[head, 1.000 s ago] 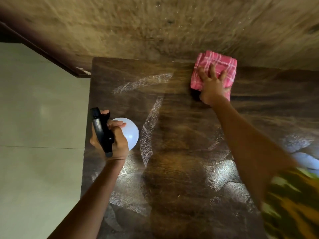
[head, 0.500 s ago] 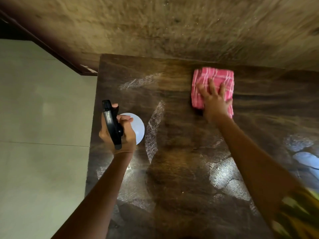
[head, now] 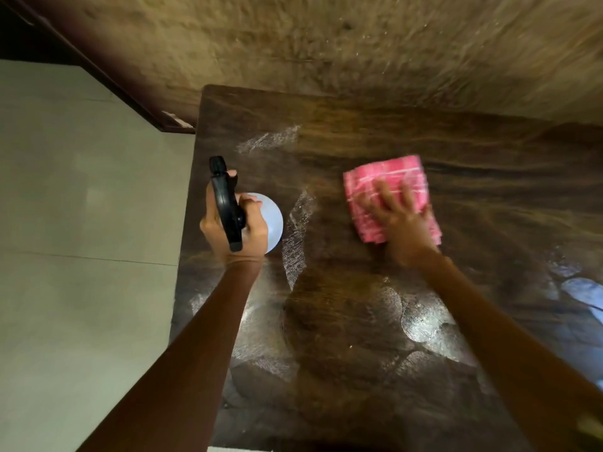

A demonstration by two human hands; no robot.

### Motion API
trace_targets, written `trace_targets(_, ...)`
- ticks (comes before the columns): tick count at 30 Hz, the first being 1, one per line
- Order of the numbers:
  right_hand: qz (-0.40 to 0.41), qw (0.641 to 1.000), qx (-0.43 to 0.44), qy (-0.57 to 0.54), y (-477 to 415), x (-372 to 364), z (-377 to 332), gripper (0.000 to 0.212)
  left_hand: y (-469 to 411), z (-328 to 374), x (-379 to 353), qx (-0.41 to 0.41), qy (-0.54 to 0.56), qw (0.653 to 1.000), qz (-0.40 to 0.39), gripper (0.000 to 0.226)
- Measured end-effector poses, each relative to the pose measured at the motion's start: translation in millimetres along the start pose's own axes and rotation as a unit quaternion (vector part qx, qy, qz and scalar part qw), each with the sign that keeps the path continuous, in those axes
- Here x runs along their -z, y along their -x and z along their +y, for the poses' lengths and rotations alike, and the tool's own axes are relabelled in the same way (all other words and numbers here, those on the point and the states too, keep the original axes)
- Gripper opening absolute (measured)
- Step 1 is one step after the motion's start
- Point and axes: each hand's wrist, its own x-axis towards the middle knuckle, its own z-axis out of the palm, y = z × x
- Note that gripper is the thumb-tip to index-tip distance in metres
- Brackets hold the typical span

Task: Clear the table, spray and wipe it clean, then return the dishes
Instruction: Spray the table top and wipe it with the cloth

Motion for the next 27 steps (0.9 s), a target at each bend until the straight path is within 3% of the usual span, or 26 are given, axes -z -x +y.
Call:
trace_targets(3,-0.011,0.99,-0.116,-0.074,-16,26,24,0.091,0,1,0,0.017,0.008,1.0,-0.007,0.049)
trace_targets(5,-0.012,0.985,-0.136,-0.102,-42,42,6,0.091,0,3,1,0.04,0.012,0.999,-0.008,0.054)
trace_targets(7,-0.004,0.992,-0.101,-0.071,-52,37,-24,0.09,-1,6,2,0.026,0.002,1.0,-0.016,0.052)
trace_targets(11,0.011,0.998,0.051,0.026,-3,-5,-68,0.086,-1,7,6,0.009,-0.028,0.999,-0.029,0.049)
trace_targets(15,-0.003,0.989,0.13,0.064,83,-62,-42,0.097,3,16,9,0.052,0.005,0.998,-0.027,0.041)
trace_targets(20,0.013,0.999,-0.027,0.016,93,-50,23,0.093,16,22,26,0.052,-0.001,0.999,-0.013,0.032)
trace_targets(23,-0.002,0.993,-0.096,-0.068,54,-23,9,0.09,34,20,47,0.048,-0.001,0.999,-0.007,0.032)
trace_targets(25,0.002,0.994,-0.085,-0.076,39,-13,-27,0.088,46,20,61,0.059,0.004,0.998,-0.001,0.032)
trace_targets(27,0.009,0.999,-0.019,-0.048,41,-23,-63,0.086,59,23,75,0.072,0.003,0.997,0.016,0.032)
